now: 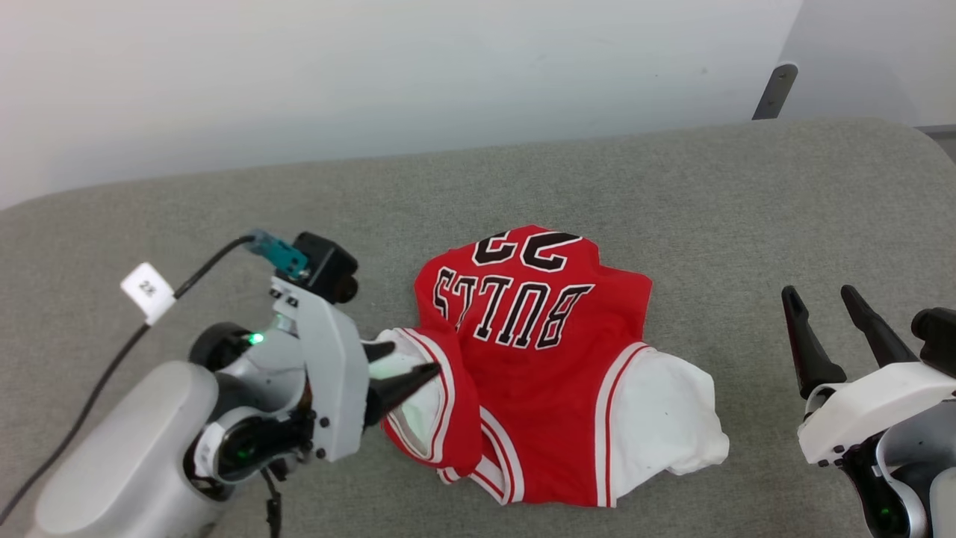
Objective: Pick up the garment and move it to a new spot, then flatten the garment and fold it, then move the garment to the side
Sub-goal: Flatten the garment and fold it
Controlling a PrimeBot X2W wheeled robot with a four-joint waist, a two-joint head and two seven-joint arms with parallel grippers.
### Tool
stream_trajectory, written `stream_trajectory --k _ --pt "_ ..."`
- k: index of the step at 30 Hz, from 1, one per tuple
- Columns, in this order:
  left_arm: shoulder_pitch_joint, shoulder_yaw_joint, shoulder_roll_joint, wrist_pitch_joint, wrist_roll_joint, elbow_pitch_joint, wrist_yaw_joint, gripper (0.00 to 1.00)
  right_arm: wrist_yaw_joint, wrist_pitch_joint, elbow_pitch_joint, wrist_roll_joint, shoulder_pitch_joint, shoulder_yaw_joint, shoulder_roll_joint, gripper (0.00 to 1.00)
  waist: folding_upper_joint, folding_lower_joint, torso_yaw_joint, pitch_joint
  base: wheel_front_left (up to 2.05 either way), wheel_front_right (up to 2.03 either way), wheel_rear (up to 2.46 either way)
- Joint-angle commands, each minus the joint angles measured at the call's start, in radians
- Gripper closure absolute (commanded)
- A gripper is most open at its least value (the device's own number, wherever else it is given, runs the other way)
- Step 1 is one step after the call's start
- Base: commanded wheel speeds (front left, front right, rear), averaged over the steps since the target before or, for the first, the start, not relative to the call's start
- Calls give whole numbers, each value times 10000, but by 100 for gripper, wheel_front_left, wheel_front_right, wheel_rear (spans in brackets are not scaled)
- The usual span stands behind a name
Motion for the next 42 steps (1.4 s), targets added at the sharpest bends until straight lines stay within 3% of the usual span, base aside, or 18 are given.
stream_trajectory --k 1,7,16,23,24,25,27,35,42 --pt "31 5 72 -91 144 -3 48 0 -6 18 -54 -9 146 14 25 0 0 0 14 -9 0 0 0" --pt "-104 163 269 -641 762 771 304 0 -6 116 -218 86 150 106 50 0 0 0 -45 118 0 0 0" --pt "-319 296 324 -1260 1033 2626 83 0 -6 213 -369 93 19 152 58 0 0 0 -230 444 0 0 0" --pt "-442 202 -154 -1176 692 3870 -107 0 -6 295 -422 120 -54 121 54 0 0 0 -283 638 0 0 0" --pt "-464 196 -211 -1084 600 3985 -133 14 -6 294 -426 122 -66 112 44 0 0 0 -282 653 0 0 0" --pt "-505 184 -251 -995 535 4073 -160 51 -6 295 -435 122 -76 101 38 0 0 0 -275 668 0 0 0" --pt "-551 166 -317 -857 406 4203 -246 100 -6 316 -439 117 -92 82 43 0 0 0 -260 687 0 0 0" --pt "-705 228 -415 -952 223 4482 -426 100 -6 340 -449 67 -111 55 81 0 0 0 -157 753 0 0 0" --pt "-630 548 104 -853 112 4281 -167 100 -6 333 -427 5 -13 -59 57 0 0 0 12 718 0 0 0"
